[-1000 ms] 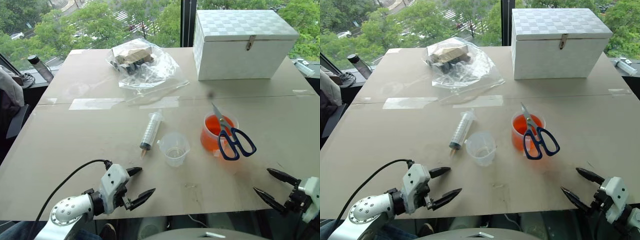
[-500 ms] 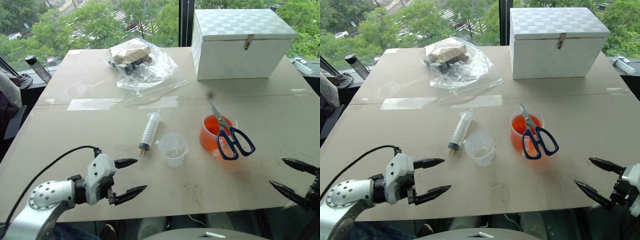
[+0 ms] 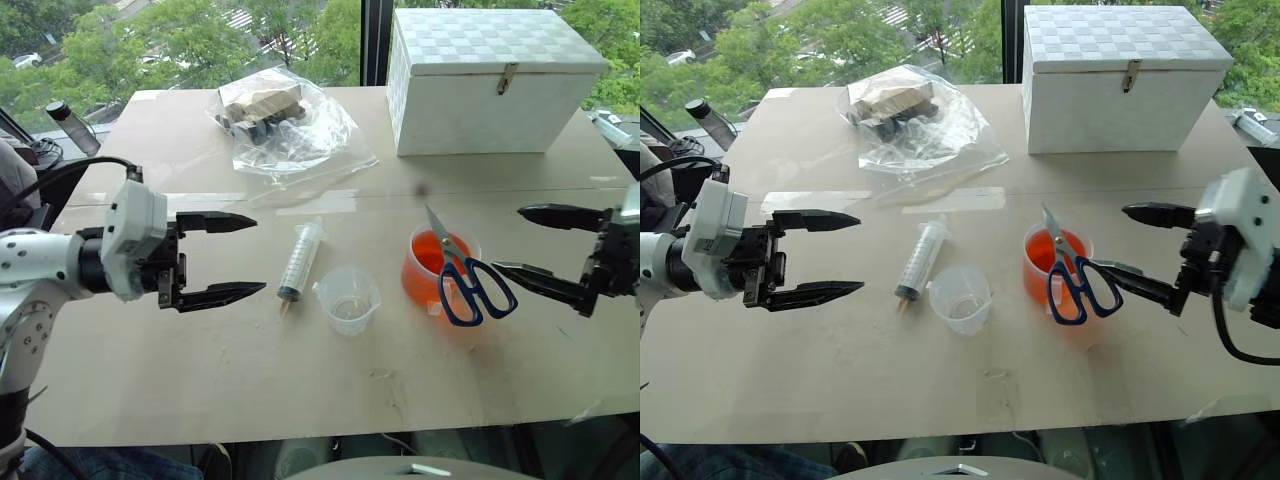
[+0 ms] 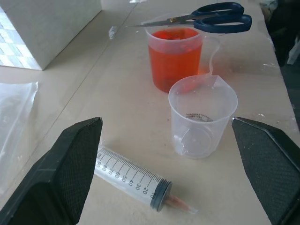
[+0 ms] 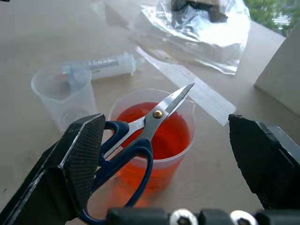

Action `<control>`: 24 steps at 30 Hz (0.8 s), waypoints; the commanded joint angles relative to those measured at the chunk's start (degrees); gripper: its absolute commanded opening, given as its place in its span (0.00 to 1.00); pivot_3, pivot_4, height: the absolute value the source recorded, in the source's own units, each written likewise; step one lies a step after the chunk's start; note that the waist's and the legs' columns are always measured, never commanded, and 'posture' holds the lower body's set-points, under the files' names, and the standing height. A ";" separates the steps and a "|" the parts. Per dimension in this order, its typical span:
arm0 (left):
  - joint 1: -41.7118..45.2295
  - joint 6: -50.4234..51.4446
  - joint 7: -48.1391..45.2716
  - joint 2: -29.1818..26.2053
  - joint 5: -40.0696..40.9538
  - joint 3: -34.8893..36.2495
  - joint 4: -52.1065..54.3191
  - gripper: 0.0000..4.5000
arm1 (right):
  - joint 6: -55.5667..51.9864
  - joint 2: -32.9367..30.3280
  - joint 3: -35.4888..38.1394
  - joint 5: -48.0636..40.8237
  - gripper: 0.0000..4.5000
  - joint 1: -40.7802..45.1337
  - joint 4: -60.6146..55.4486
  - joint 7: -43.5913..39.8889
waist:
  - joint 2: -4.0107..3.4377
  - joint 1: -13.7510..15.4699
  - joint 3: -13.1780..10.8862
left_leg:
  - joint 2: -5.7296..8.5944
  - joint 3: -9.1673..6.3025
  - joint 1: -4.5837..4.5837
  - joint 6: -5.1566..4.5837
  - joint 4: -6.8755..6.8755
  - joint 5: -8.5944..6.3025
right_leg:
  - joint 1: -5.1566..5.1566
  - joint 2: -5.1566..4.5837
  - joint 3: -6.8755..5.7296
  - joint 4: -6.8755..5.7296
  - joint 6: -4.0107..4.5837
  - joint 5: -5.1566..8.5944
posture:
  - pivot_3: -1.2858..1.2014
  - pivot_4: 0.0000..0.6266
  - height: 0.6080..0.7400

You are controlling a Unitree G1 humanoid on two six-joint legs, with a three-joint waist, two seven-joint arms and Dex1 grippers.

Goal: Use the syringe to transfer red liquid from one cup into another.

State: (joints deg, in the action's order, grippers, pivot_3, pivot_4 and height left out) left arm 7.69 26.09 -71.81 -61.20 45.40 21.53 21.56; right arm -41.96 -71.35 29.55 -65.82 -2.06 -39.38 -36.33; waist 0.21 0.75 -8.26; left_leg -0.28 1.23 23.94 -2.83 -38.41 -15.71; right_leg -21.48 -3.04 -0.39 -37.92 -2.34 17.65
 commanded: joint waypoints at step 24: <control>4.77 5.89 0.35 1.78 9.66 -0.38 7.38 1.00 | -21.01 6.21 -2.55 -47.18 0.99 -9.90 18.80 19.50 | 0.49 -0.15 -0.17 | -0.03 -0.03 -0.21 -0.02 -0.29 0.01 | 0.27 0.25 0.03 -0.17 -0.10 -0.06 | 0.52 0.24 1.00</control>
State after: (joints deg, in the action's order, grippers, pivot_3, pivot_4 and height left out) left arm 11.65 32.21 -71.09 -59.16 54.24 20.15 28.14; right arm -63.49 -65.92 27.82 -111.01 -12.99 -20.07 -15.09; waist 0.70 0.60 -8.43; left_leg -0.32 1.21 23.73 -2.86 -38.72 -15.71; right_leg -21.21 -2.79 -0.35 -38.10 -2.44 17.59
